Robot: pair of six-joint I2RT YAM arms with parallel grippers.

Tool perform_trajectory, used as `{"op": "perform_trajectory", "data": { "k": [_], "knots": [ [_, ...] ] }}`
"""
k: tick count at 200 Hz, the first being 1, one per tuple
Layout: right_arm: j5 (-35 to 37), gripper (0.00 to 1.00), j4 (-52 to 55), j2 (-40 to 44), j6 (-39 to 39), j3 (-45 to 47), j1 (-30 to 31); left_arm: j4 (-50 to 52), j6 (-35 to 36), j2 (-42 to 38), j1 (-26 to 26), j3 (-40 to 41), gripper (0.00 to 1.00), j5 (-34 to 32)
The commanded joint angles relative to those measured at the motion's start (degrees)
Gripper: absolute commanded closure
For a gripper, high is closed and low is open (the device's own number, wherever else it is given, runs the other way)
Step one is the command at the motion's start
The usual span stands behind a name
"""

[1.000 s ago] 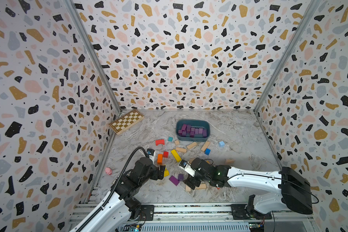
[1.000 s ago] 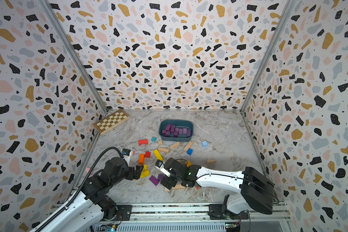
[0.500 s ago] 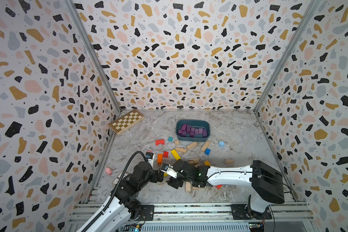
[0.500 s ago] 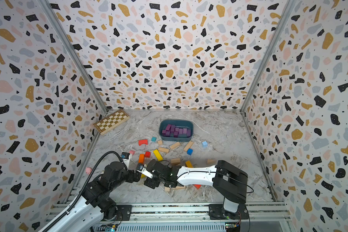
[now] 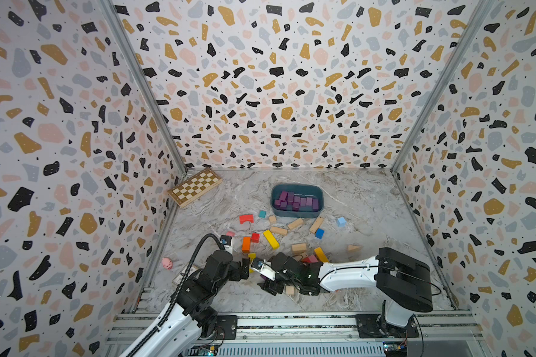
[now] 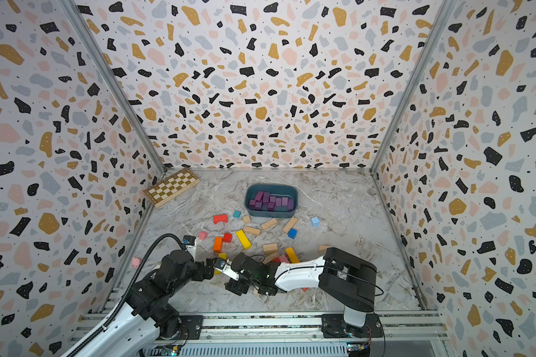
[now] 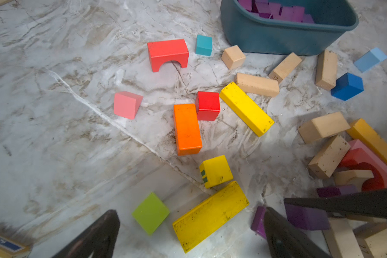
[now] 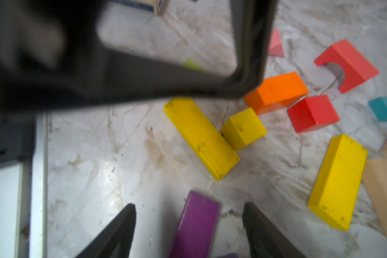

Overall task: Pick purple bricks into the storage bin
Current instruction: Pick up the building block from the center of the board.

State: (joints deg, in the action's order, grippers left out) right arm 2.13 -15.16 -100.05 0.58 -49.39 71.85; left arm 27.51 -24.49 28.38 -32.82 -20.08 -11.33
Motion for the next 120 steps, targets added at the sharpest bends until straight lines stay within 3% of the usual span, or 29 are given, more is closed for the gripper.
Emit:
{"op": "perform_trajectory", "data": {
  "k": [1,56,120],
  "knots": [
    [0.35,0.23,0.12,0.2,-1.47,1.48,-0.47,-2.74,-1.26,-0.48,-0.14,-1.15,0.01,-1.76],
    [-1.0,0.24,-1.06,-0.81,-2.43,2.85,-1.36,-2.9,-1.26,-0.89,-0.14,-0.93,0.01,-1.87],
    [-2.61,0.32,1.74,-3.81,-1.74,-0.04,-2.39,-3.25,-1.17,-0.88,-0.14,-0.84,0.01,-1.97]
  ]
}}
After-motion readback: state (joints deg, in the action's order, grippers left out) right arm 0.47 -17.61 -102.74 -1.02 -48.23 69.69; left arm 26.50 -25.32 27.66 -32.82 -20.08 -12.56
